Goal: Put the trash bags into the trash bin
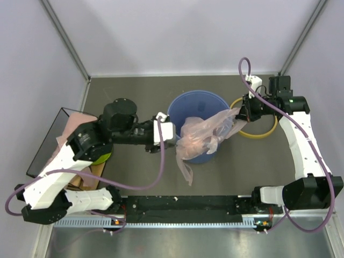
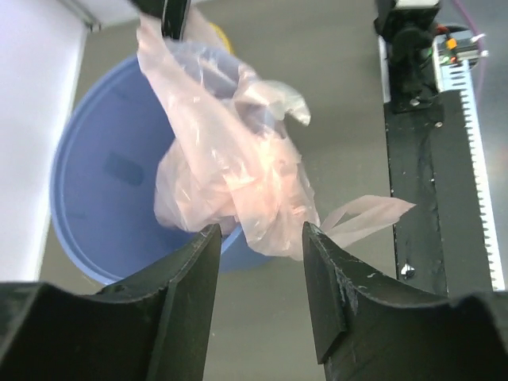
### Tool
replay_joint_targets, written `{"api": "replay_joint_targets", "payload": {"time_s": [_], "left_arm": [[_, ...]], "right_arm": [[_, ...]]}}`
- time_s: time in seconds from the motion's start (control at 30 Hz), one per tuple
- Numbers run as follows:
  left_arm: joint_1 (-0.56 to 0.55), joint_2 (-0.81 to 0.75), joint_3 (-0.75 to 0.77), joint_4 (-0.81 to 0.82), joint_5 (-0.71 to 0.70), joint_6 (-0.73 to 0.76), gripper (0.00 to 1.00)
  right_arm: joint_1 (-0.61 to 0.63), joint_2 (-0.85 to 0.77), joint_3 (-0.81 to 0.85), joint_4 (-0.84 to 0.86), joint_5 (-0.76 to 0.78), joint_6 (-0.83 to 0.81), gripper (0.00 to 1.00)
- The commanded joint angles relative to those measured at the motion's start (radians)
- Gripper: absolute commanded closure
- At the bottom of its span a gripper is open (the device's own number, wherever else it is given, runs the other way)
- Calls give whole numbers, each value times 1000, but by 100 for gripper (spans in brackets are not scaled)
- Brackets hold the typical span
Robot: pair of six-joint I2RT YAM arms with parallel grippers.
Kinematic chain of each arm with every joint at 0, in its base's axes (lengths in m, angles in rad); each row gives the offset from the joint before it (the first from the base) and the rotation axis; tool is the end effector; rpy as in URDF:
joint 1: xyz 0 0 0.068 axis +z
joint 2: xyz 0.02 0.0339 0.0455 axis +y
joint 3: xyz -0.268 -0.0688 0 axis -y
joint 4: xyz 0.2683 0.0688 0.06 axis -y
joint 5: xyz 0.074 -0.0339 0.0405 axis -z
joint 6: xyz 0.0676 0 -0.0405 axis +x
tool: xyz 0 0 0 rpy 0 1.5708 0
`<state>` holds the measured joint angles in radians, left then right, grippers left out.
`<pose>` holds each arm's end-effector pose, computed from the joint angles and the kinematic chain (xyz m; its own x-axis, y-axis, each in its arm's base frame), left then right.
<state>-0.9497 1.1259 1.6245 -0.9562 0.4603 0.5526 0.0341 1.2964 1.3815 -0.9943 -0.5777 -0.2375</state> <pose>0.1108 -0.2064 0.4770 0.2853 0.4094 -0.8666 0.9525 -0.0207 0.3039 0.2884 0.0468 0.3510 -0.6808 -0.2204 -0.6985 -0.5392 0.7963 0.2742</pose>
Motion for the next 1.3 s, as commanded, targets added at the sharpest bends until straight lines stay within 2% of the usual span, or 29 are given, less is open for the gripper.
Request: {"api": "replay_joint_targets", "payload": {"time_s": [0.0,0.1,0.17,0.27,0.5,0.73,0.97,1.07,1.1,1.2,1.23,1.27], "left_arm": [[0,-26,-187,245,-195,-157,51],[-15,-129,-371,411,-290,-181,58],[-30,-204,-496,499,-266,-159,56],[-96,-268,-624,619,-287,-111,48],[-230,-272,-722,741,-439,-51,46],[-274,-242,-784,869,-557,46,50],[-313,-224,-815,899,-663,96,51],[-316,-225,-821,901,-672,112,62],[-314,-230,-821,901,-680,115,73],[-314,-253,-807,887,-701,121,86],[-313,-256,-792,872,-712,116,99],[-313,-256,-778,857,-724,116,100]], "right_arm": [[-13,-43,7,43,-17,18,100],[-14,-42,7,46,-19,24,100],[-13,-39,7,51,-21,27,100],[-13,-36,13,49,-17,30,100],[-13,-35,21,49,-14,40,100],[-14,-34,16,48,-17,47,100],[-13,-36,19,46,-17,49,100],[-13,-36,21,46,-17,41,100],[-13,-36,22,45,-14,41,100],[-13,-36,24,45,-11,35,100],[-13,-36,25,45,-10,32,100],[-14,-36,25,45,-10,32,100]]}}
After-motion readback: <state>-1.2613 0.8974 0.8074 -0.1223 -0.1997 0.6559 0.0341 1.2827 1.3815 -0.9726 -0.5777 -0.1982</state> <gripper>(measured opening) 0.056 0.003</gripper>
